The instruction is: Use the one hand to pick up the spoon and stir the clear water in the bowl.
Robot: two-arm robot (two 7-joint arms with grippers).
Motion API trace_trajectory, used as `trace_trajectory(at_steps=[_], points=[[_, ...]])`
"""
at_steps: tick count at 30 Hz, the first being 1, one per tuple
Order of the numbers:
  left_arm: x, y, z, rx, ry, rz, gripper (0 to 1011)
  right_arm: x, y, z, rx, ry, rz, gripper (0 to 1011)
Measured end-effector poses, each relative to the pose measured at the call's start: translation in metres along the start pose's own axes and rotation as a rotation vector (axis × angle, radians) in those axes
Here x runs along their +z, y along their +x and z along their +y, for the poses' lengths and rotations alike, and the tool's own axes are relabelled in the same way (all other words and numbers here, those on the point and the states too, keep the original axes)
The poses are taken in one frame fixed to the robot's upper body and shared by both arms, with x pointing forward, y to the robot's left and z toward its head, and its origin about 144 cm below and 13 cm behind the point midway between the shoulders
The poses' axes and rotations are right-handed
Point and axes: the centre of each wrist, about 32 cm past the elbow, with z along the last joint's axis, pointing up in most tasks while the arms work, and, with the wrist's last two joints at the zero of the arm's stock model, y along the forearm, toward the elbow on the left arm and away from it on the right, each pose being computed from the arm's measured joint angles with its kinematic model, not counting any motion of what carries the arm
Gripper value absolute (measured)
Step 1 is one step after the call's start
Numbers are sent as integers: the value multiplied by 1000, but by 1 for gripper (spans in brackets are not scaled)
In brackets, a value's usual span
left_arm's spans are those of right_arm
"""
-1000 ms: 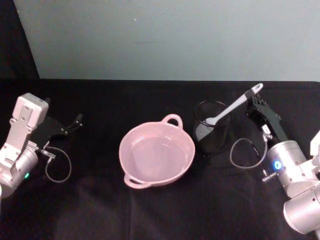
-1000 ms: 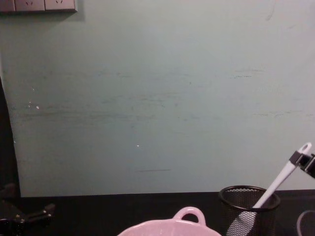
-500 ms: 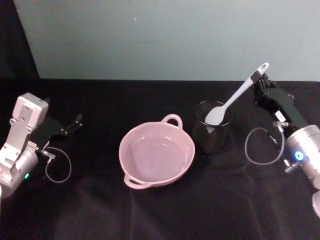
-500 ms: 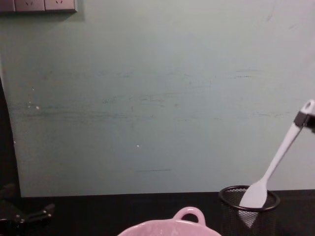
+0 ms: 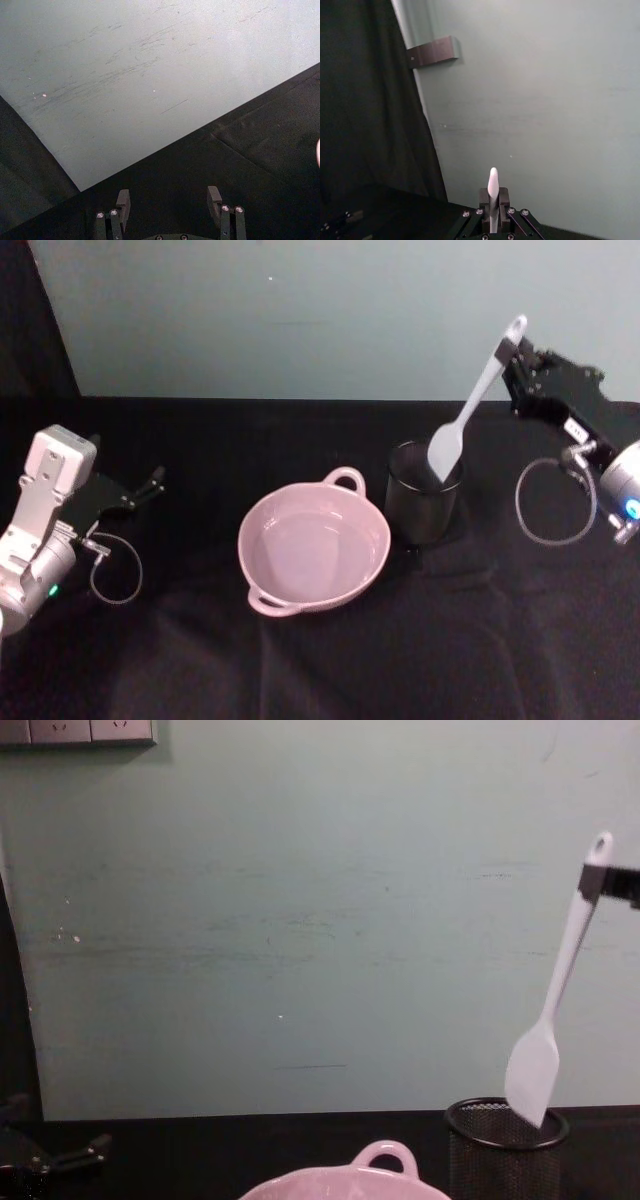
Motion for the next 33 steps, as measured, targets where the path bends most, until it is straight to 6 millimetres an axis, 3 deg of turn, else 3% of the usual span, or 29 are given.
trace_trajectory(at_steps=[8,18,26,33], points=[[0,0,0,0,0,0,1011,33,2,8,80,0,-106,111],[0,0,0,0,0,0,1011,57,0,22,132,-38,-120,111],[0,0,0,0,0,0,1011,60,-14,32,215,-60,-78,111],[0,0,0,0,0,0,1011,47,-37,41,308,-94,-46,111]])
